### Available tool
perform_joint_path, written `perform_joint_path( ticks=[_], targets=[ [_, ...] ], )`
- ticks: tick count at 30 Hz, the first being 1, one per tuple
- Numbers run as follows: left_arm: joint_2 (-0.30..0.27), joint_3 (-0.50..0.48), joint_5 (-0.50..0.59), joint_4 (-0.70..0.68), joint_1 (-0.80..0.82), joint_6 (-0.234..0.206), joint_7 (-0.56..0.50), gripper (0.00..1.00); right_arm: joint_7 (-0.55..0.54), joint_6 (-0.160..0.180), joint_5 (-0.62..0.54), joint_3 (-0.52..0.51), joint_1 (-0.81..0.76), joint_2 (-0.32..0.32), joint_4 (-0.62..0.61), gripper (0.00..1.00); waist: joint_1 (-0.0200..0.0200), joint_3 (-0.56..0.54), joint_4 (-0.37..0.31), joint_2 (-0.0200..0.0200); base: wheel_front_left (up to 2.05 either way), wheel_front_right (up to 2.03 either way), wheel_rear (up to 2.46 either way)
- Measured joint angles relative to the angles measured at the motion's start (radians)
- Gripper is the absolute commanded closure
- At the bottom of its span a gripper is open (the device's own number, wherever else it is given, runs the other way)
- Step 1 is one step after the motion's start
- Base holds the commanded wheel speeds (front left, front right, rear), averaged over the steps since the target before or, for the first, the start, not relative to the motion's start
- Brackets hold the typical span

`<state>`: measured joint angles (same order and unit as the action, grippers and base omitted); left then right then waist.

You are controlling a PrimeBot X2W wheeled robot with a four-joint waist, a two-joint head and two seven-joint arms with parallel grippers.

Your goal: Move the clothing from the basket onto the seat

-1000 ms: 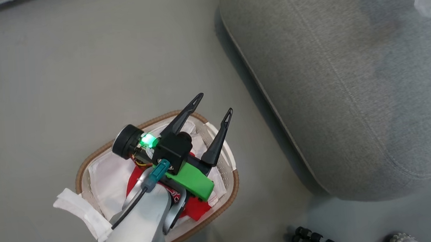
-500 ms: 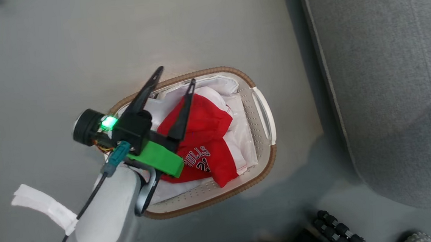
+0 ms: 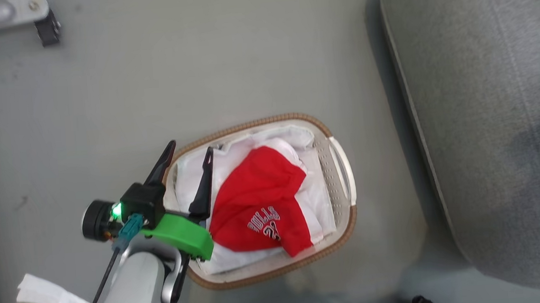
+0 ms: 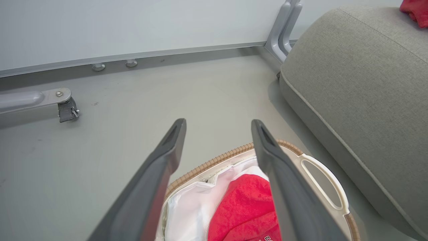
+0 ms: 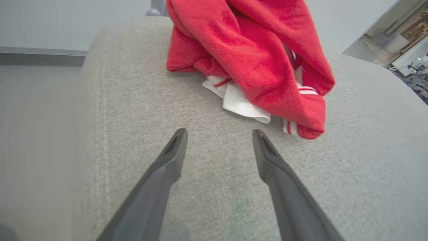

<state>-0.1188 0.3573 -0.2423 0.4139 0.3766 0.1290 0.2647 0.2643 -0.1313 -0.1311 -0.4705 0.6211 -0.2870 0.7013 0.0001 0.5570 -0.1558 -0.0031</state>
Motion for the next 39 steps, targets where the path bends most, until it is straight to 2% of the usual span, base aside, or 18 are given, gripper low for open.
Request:
perform_joint_path(
  ticks=[6, 14, 19, 22, 33, 39],
  targets=[
    [0.017, -0.102, 0.033, 0.017, -0.078, 0.0, 0.0, 0.0, 0.0, 0.0, 0.119, 0.169, -0.129, 0.041, -0.136, 0.0, -0.0002, -0.122, -0.002, 0.0, 0.0, 0.0, 0.0],
    [0.044, -0.249, 0.077, 0.024, -0.146, -0.002, 0.0, 0.0, 0.0, 0.0, 0.276, 0.376, -0.213, 0.102, -0.253, 0.0, -0.0001, -0.258, 0.02, 0.0, 0.0, 0.0, 0.0],
    [0.051, -0.319, 0.11, 0.007, -0.187, -0.01, 0.0, 0.0, 0.0, 0.0, 0.324, 0.458, -0.27, 0.134, -0.299, 0.0, -0.0002, -0.325, 0.049, 0.0, 0.0, 0.0, 0.0],
    [0.059, -0.349, 0.112, 0.007, -0.216, -0.01, 0.0, 0.0, 0.0, 0.0, 0.31, 0.522, -0.308, 0.137, -0.317, 0.0, -0.0001, -0.361, 0.066, 0.0, 0.0, 0.0, 0.0],
    [0.067, -0.424, 0.1, -0.034, -0.338, -0.006, 0.0, 0.0, 0.0, 0.0, 0.317, 0.55, -0.425, 0.174, -0.333, 0.0, -0.0002, -0.468, 0.091, 0.0, 0.0, 0.0, 0.0],
    [0.068, -0.411, 0.065, -0.044, -0.375, -0.011, 0.0, 0.0, 0.0, 0.0, 0.316, 0.553, -0.441, 0.179, -0.333, 0.0, -0.0002, -0.497, 0.078, 0.0, 0.0, 0.0, 0.0]
  ],
)
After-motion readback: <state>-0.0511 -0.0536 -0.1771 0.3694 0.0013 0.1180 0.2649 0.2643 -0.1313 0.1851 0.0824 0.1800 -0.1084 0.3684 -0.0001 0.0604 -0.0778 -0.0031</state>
